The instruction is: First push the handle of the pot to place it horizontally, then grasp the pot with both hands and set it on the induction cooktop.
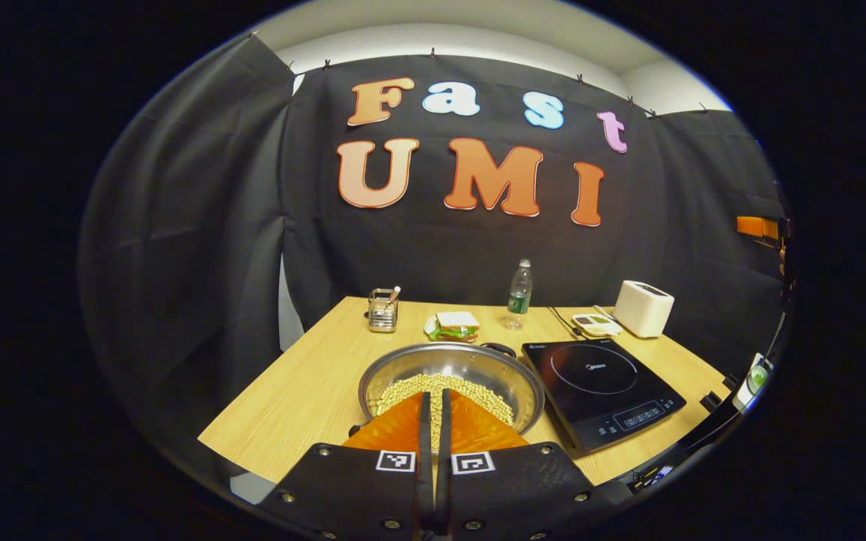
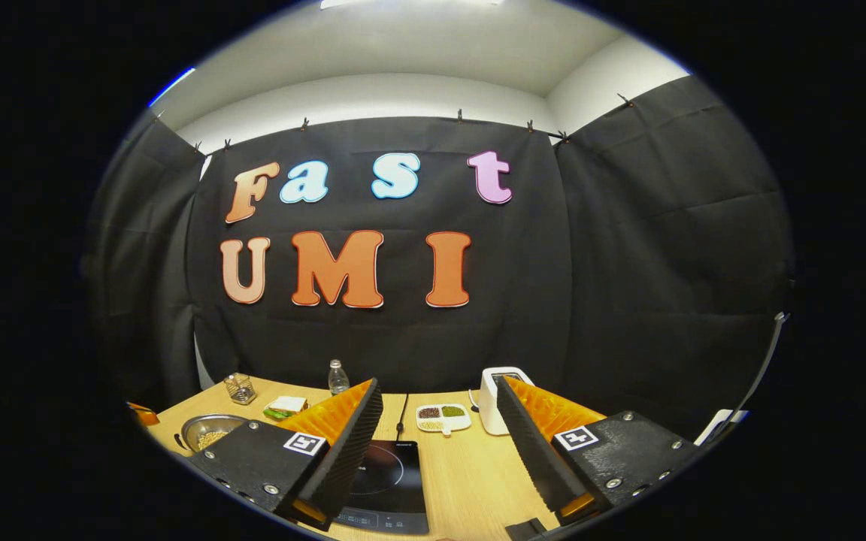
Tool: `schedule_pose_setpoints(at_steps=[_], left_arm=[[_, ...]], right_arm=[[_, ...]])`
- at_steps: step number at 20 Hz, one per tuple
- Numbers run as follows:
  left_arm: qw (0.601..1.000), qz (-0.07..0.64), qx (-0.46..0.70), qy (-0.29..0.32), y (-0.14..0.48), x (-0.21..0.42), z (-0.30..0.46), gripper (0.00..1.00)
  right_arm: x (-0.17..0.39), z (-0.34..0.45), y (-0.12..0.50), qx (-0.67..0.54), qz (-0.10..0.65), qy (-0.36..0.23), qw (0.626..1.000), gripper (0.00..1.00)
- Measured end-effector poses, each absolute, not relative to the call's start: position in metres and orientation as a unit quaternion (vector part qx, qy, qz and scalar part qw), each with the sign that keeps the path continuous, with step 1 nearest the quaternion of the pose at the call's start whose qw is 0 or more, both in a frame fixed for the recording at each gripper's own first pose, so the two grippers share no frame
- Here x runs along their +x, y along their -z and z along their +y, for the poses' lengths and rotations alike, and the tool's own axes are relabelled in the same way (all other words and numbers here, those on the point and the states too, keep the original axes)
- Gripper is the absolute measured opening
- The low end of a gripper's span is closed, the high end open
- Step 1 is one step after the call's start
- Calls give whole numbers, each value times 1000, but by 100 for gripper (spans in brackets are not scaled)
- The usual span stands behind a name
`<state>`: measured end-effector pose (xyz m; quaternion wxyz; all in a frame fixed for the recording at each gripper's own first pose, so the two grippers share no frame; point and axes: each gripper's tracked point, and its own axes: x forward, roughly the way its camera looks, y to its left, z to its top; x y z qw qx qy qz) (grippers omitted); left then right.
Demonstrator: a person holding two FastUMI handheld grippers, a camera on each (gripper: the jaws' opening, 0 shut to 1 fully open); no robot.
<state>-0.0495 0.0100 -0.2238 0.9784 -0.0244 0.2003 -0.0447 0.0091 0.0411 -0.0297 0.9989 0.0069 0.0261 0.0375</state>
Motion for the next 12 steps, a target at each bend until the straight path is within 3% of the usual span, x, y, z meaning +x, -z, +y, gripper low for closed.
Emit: schedule_pose_setpoints(at_steps=[12], left_arm=[[951, 307, -36, 30, 331, -80, 16, 2]], right_arm=[[25, 47, 39, 19, 32, -39, 999, 95]])
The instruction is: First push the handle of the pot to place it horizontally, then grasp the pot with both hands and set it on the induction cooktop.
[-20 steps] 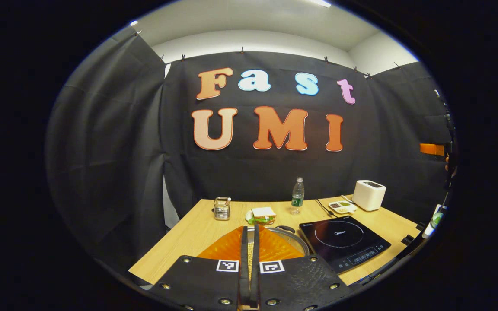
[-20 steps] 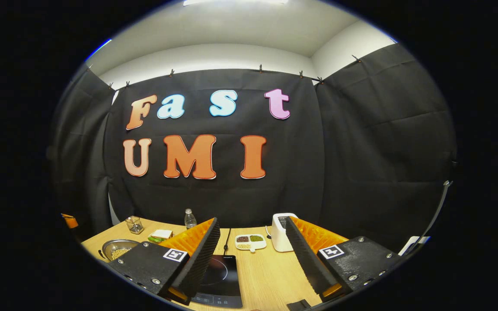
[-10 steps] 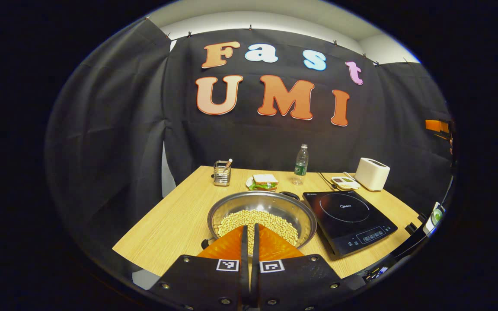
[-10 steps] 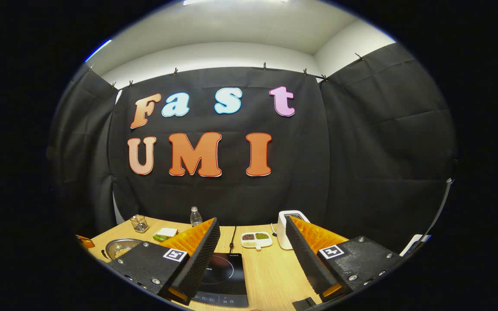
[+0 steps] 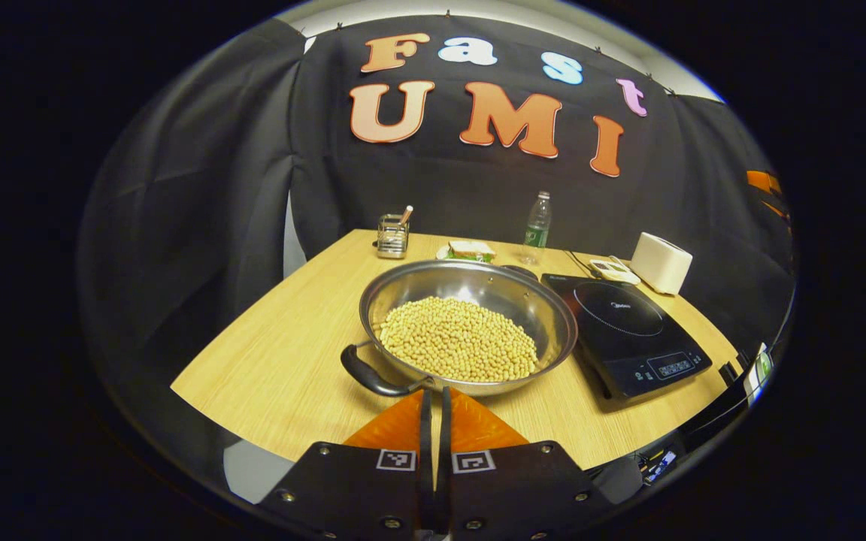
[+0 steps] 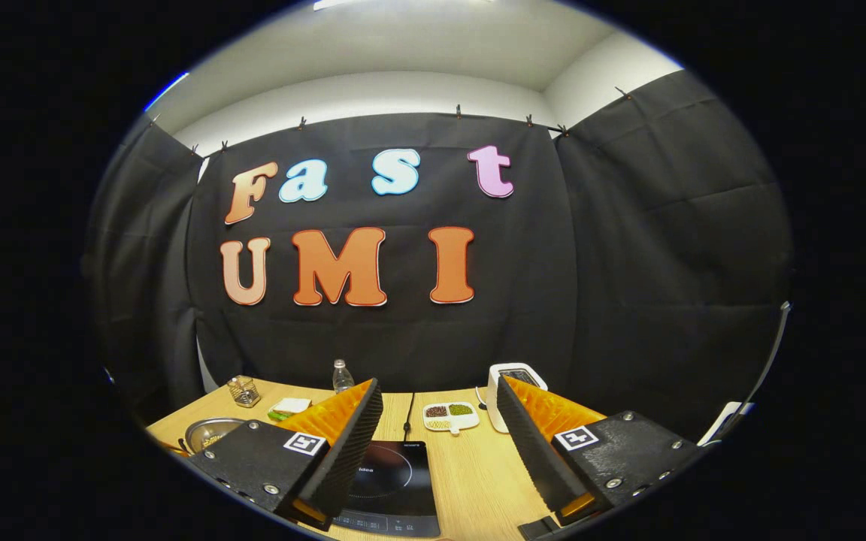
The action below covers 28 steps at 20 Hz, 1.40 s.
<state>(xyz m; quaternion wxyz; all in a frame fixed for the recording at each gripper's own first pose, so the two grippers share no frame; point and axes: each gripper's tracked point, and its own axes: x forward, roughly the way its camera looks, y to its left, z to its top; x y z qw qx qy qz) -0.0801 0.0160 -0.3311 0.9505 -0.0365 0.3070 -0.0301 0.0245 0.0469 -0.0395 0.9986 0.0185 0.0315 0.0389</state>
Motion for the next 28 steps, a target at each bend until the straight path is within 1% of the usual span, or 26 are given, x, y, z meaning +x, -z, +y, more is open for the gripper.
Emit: schedule_pose_setpoints(at_steps=[2, 5, 9, 15, 16, 17, 18, 19, 20, 22, 23, 25, 26, 28], left_arm=[[947, 317, -36, 28, 342, -81, 18, 4], [942, 331, -39, 23, 357, -80, 21, 2], [935, 352, -39, 0, 376, -75, 36, 2], [940, 339, -34, -21, 373, -56, 54, 2], [939, 342, -37, -22, 374, -55, 54, 3], [938, 343, -36, -21, 378, -56, 56, 3], [938, 343, -36, -23, 378, -54, 58, 3], [938, 343, -41, -23, 378, -52, 60, 3], [938, 343, -45, -24, 377, -51, 62, 5], [939, 341, -41, -32, 378, -48, 72, 5], [939, 340, -39, -34, 378, -46, 75, 3], [939, 339, -42, -36, 380, -42, 81, 5], [939, 339, -42, -37, 380, -39, 84, 3], [940, 337, -39, -38, 380, -36, 90, 3]], right_arm=[[28, 48, 42, 18, 33, -39, 999, 95], [32, 49, 50, 18, 39, -40, 998, 95], [40, 51, 60, 19, 50, -40, 998, 95], [48, 50, 67, 17, 58, -34, 998, 95], [50, 51, 68, 16, 58, -32, 998, 100], [51, 51, 68, 14, 56, -30, 998, 95], [54, 50, 68, 11, 55, -25, 998, 100], [54, 50, 68, 7, 54, -22, 998, 100], [54, 52, 68, 6, 53, -22, 998, 100], [55, 58, 68, 3, 53, -26, 998, 100], [54, 60, 67, 1, 52, -25, 998, 95], [56, 63, 66, -1, 52, -25, 998, 95], [56, 65, 66, -1, 52, -26, 998, 100], [58, 71, 67, 0, 52, -27, 998, 100]])
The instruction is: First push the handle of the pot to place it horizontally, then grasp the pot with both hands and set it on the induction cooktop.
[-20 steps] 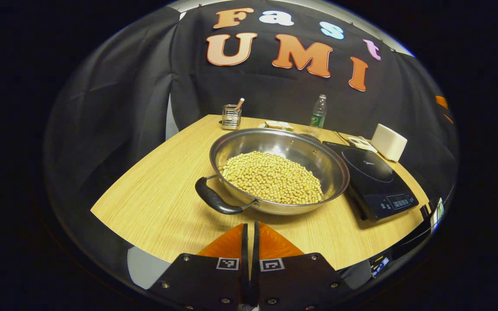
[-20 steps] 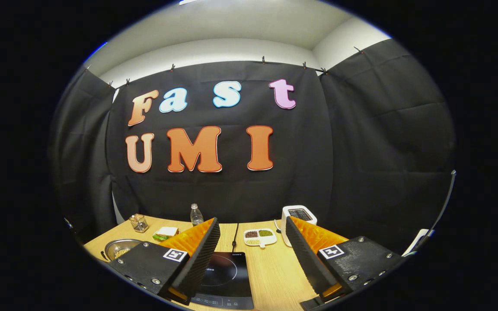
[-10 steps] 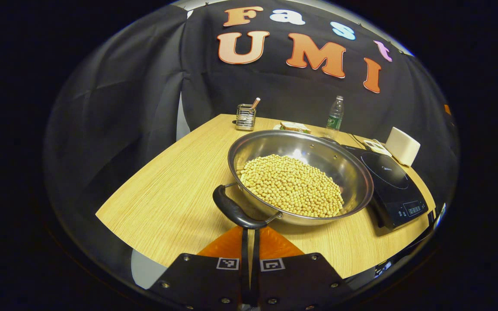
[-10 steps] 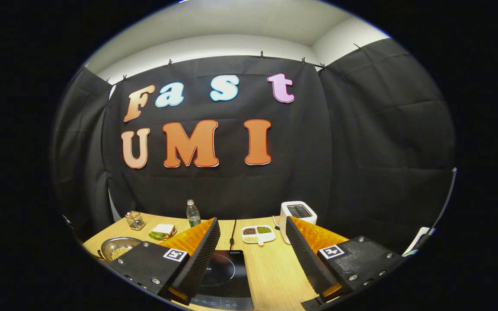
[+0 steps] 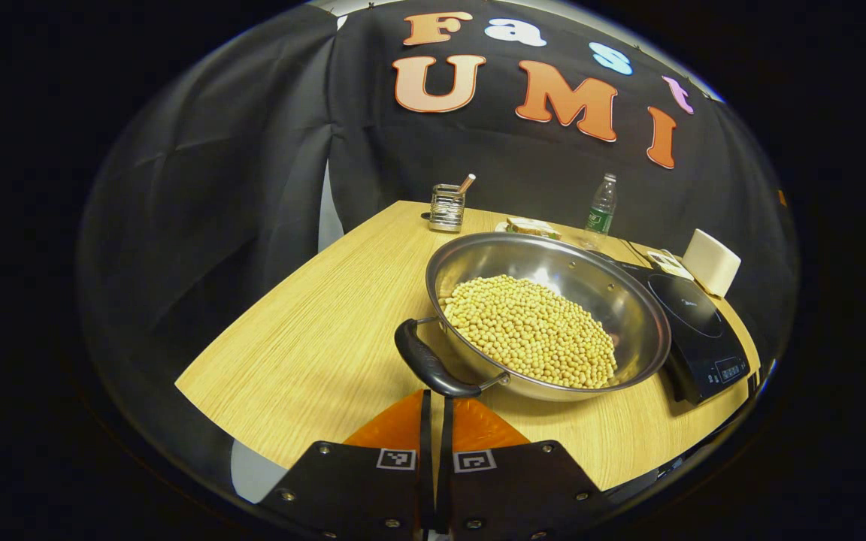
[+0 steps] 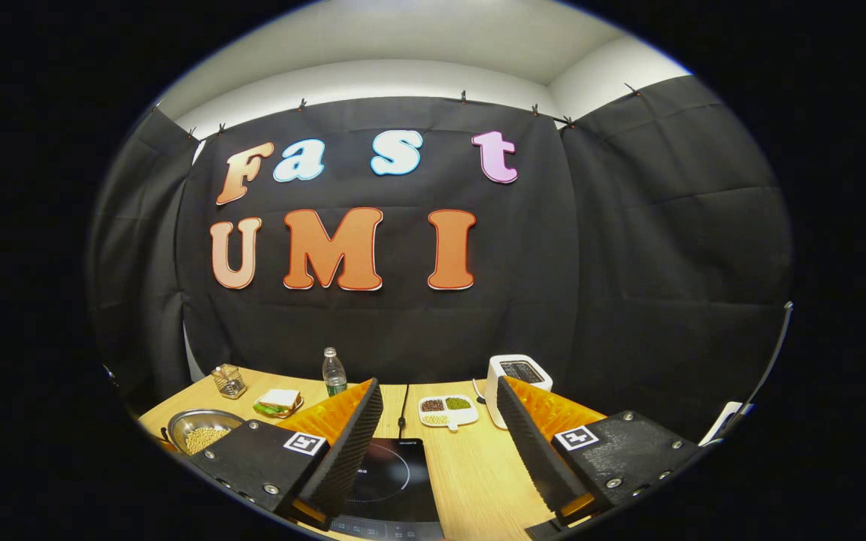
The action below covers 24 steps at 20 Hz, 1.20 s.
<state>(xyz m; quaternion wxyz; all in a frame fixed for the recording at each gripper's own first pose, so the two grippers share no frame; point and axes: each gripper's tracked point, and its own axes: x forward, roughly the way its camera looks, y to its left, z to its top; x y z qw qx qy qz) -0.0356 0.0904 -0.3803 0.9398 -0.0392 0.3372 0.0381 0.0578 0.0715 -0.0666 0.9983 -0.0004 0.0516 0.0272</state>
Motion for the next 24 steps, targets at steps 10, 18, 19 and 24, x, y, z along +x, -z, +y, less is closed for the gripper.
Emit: schedule_pose_setpoints(at_steps=[10, 18, 19, 24], left_arm=[[942, 331, -36, -37, 385, -12, 125, 3], [943, 328, -38, -32, 389, 13, 142, 2], [943, 328, -41, -34, 390, 15, 145, 2], [944, 325, -32, -37, 392, 30, 155, 2]], right_arm=[[73, 101, 73, 12, 53, -29, 998, 100], [86, 119, 84, 15, 60, -26, 998, 95], [88, 120, 85, 15, 60, -25, 998, 95], [92, 122, 90, 12, 64, -21, 998, 100]])
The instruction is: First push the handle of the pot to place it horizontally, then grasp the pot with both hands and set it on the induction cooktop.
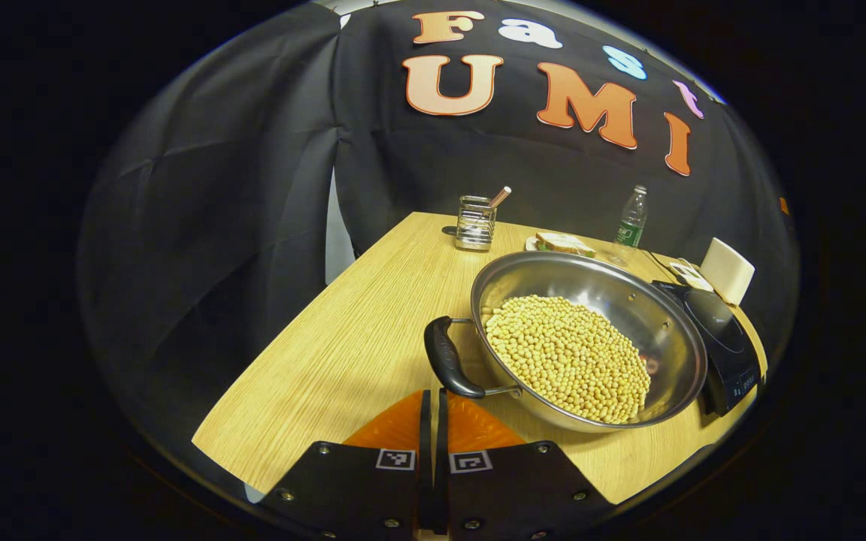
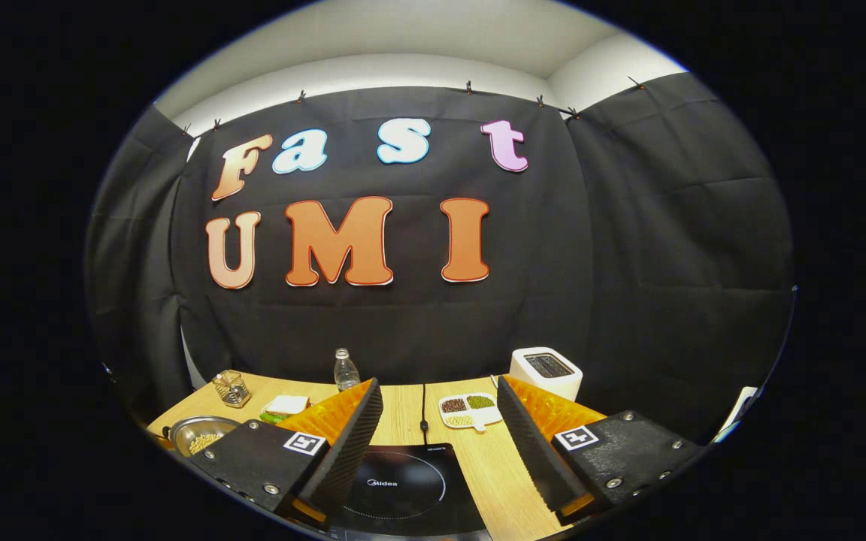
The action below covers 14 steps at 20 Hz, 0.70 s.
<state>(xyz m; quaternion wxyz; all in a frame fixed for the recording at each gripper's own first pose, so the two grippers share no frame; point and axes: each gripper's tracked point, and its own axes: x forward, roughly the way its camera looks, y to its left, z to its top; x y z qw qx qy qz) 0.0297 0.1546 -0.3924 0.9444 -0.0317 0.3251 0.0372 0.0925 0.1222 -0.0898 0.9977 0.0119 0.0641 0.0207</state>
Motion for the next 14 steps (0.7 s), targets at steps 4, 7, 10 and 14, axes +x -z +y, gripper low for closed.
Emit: schedule_pose_setpoints(at_steps=[4, 7, 10, 14], left_arm=[[945, 323, -33, -37, 394, 40, 162, 1], [945, 324, -35, -36, 396, 47, 163, 1], [945, 324, -31, -35, 396, 52, 165, 1], [945, 325, -33, -32, 399, 62, 166, 1]], right_arm=[[95, 125, 91, 11, 66, -19, 998, 95], [97, 128, 93, 7, 68, -19, 998, 95], [99, 133, 95, 7, 71, -20, 997, 95], [99, 134, 100, 13, 72, -16, 997, 100]])
